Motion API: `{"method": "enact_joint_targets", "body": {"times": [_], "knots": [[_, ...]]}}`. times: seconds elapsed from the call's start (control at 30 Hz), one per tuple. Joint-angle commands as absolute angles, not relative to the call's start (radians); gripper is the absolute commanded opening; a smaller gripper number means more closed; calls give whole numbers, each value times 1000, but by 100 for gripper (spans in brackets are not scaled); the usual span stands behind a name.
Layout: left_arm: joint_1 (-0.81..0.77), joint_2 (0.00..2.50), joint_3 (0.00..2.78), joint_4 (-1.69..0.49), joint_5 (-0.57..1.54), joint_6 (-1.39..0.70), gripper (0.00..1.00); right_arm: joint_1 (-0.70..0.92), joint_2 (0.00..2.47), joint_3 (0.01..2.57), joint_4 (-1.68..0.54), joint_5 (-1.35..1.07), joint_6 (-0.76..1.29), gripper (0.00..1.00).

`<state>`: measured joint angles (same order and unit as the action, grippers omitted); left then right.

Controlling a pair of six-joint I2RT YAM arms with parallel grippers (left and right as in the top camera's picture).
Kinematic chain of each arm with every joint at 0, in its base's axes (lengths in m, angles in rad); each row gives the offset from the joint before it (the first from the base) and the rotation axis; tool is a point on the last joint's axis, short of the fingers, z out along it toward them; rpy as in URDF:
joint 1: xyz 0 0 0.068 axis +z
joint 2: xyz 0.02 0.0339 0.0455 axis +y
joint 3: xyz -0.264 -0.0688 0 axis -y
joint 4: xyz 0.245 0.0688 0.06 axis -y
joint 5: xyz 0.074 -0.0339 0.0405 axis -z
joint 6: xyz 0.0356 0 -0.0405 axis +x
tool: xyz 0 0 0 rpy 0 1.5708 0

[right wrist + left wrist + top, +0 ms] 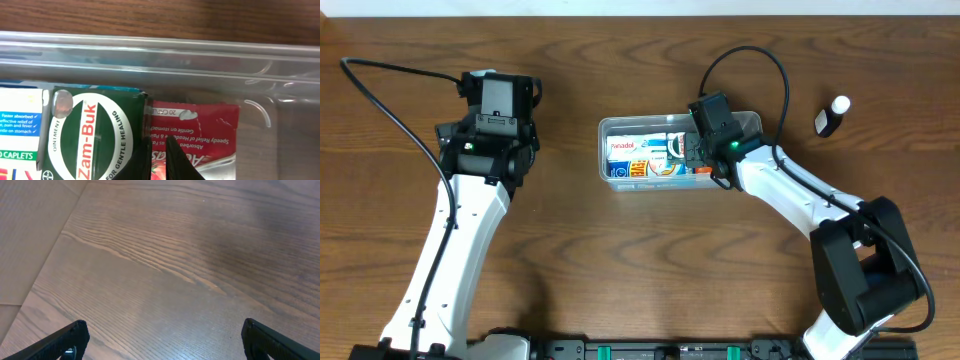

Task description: Pack container

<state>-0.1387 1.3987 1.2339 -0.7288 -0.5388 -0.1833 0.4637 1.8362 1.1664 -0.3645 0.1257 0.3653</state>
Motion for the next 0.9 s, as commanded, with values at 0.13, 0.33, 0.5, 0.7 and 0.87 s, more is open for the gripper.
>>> {"method": "enact_joint_targets", "body": {"times": [0.13,0.33,0.5,0.7,0.87], "knots": [[-135,1400,1241,-729,-561,-185,98,406,1760,1219,-449,100,246,11],[-135,1400,1241,-729,-561,-186,98,369,1672,1237,-610,107,234,11],[-135,1400,1241,-729,-561,-185,98,340,1670,1233,-673,124,200,11],[-135,1400,1241,-729,-561,-185,98,325,1685,1224,-693,162,174,10],[-135,1400,1241,-729,-561,-186,98,315,1685,1224,-722,262,164,10]]}}
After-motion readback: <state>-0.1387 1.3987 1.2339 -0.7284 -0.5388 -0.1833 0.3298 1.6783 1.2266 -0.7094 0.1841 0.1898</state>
